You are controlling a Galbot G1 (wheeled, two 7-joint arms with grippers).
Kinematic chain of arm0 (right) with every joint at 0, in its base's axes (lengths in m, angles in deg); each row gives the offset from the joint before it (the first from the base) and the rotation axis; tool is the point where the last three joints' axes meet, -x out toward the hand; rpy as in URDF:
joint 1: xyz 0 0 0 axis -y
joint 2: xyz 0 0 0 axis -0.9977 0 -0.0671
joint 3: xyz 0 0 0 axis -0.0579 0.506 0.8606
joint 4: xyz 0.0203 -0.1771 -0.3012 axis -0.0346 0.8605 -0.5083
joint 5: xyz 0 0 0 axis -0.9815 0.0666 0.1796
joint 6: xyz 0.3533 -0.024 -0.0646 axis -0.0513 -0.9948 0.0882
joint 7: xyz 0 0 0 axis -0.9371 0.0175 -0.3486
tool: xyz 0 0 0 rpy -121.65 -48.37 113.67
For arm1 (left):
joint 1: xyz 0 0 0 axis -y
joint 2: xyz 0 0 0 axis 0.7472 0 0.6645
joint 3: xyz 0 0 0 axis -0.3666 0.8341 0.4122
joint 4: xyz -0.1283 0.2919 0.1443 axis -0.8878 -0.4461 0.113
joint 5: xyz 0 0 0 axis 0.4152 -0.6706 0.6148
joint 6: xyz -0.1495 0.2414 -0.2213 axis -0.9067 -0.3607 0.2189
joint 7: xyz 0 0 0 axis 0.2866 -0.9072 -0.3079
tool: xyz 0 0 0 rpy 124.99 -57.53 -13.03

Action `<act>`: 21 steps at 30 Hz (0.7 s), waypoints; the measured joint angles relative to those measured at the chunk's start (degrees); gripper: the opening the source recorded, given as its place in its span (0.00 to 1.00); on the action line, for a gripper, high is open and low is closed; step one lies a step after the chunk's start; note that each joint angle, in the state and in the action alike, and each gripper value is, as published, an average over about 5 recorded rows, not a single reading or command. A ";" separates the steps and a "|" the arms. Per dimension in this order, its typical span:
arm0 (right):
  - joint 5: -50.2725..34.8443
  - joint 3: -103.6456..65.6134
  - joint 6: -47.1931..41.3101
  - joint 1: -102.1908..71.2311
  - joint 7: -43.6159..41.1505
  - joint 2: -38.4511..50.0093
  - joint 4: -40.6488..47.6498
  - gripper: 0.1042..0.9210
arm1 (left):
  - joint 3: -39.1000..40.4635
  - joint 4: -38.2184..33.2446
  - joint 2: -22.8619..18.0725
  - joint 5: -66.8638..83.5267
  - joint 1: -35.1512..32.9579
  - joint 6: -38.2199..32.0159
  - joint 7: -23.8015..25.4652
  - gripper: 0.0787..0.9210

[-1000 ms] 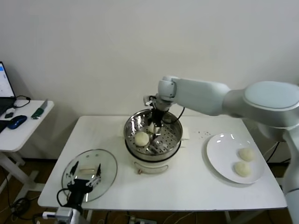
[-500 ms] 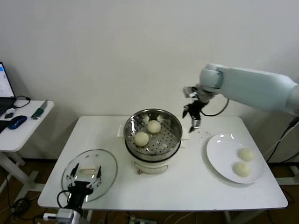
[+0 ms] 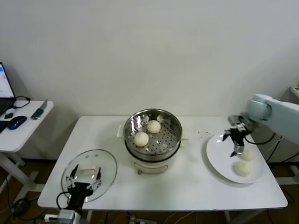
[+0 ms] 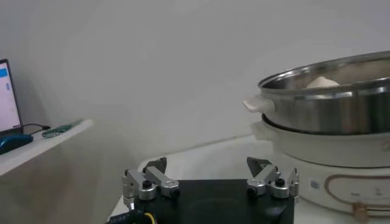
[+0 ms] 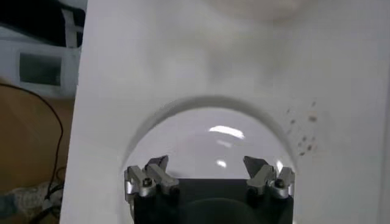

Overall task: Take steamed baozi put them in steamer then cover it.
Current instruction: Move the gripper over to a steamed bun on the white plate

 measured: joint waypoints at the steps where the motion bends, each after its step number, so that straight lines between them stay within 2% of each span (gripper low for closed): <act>1: 1.21 -1.67 0.40 -1.76 -0.12 0.64 0.30 0.88 | 0.06 0.00 -0.12 -0.22 -0.06 0.03 -0.01 0.88; 11: 11.08 -14.60 3.81 -15.03 -1.14 3.07 4.78 0.88 | 0.19 0.03 -1.04 -1.80 -0.37 0.30 -0.13 0.88; 21: 16.02 -20.24 5.52 -20.63 -1.22 1.32 8.95 0.88 | -0.26 0.39 -1.26 -2.21 -0.65 0.30 -0.24 0.88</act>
